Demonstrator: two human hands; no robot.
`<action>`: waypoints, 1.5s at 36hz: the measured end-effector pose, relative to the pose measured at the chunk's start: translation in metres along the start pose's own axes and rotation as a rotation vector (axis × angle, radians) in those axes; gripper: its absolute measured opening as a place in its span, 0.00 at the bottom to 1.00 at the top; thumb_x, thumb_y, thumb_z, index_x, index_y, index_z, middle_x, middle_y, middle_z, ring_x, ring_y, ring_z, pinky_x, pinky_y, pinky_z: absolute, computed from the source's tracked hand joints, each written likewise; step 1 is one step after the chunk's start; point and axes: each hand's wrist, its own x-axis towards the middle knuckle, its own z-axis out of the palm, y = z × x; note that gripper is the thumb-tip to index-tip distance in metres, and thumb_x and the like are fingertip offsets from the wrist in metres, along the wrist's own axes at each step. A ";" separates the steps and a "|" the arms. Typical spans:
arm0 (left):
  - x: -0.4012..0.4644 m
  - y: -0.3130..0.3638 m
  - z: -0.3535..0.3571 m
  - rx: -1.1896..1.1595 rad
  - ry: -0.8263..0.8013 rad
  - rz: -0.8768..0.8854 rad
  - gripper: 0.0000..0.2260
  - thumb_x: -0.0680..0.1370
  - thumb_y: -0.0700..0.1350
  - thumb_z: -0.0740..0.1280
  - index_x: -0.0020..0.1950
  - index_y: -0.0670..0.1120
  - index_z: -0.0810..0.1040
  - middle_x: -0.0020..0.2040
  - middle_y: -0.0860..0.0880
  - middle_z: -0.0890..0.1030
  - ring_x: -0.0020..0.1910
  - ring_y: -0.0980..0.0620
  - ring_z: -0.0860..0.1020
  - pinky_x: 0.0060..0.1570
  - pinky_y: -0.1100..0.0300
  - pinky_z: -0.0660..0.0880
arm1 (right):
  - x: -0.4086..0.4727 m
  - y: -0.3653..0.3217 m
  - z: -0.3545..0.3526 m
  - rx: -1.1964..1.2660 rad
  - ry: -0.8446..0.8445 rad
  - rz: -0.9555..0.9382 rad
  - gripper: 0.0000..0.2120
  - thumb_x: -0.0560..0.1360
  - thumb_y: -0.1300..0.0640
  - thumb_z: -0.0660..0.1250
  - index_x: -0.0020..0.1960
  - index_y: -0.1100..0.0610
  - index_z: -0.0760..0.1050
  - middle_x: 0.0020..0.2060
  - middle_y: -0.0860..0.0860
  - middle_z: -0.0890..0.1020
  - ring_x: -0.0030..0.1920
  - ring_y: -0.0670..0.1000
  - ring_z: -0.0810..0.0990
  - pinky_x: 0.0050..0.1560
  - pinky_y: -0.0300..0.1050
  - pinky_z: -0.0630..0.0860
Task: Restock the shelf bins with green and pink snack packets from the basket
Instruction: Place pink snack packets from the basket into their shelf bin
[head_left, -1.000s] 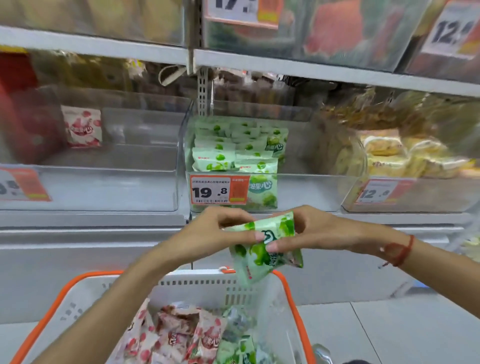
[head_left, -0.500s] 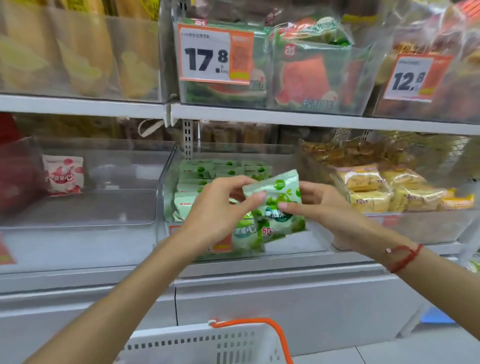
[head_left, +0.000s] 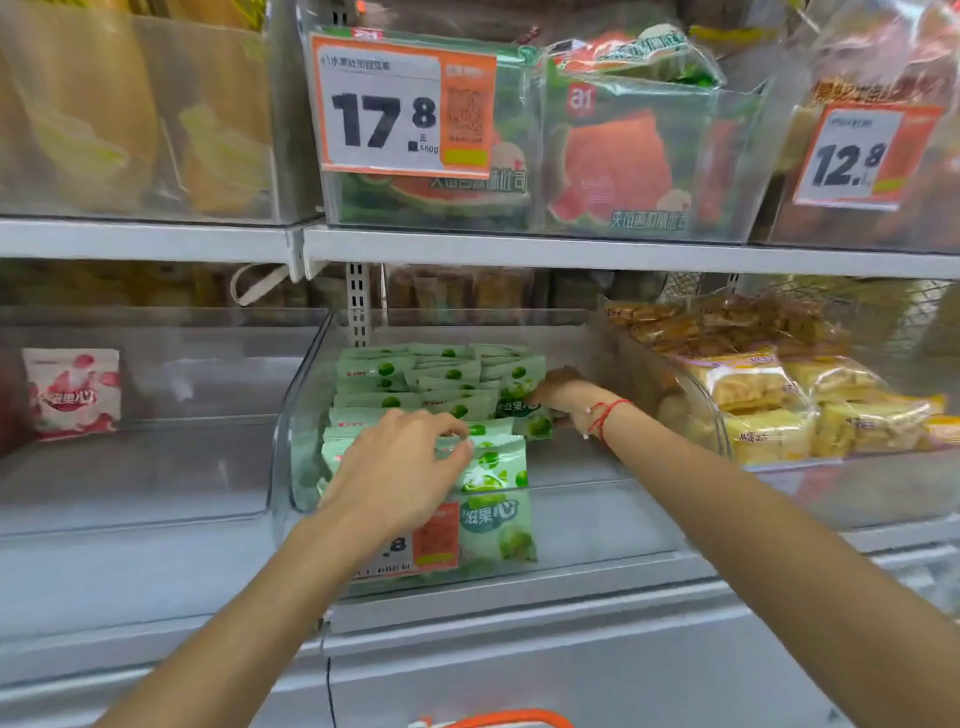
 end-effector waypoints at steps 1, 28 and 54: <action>0.000 0.000 0.000 -0.001 0.002 0.000 0.15 0.80 0.58 0.57 0.63 0.57 0.75 0.61 0.52 0.78 0.65 0.50 0.69 0.58 0.50 0.71 | 0.005 -0.002 0.004 -0.029 0.001 -0.004 0.21 0.74 0.63 0.68 0.65 0.66 0.70 0.57 0.59 0.77 0.52 0.54 0.77 0.53 0.47 0.77; -0.007 0.006 -0.003 0.011 0.305 0.113 0.12 0.79 0.54 0.63 0.59 0.51 0.78 0.58 0.53 0.80 0.61 0.52 0.73 0.59 0.55 0.66 | -0.074 -0.003 -0.019 -0.020 0.003 -0.115 0.12 0.75 0.62 0.67 0.56 0.60 0.70 0.51 0.59 0.77 0.49 0.56 0.81 0.51 0.52 0.80; -0.234 -0.071 0.182 0.087 -0.634 -0.238 0.21 0.78 0.52 0.64 0.70 0.50 0.68 0.67 0.49 0.72 0.65 0.48 0.71 0.59 0.53 0.71 | -0.228 0.183 0.155 -0.916 -0.883 -0.232 0.22 0.77 0.58 0.65 0.69 0.61 0.67 0.64 0.58 0.73 0.63 0.58 0.73 0.61 0.48 0.71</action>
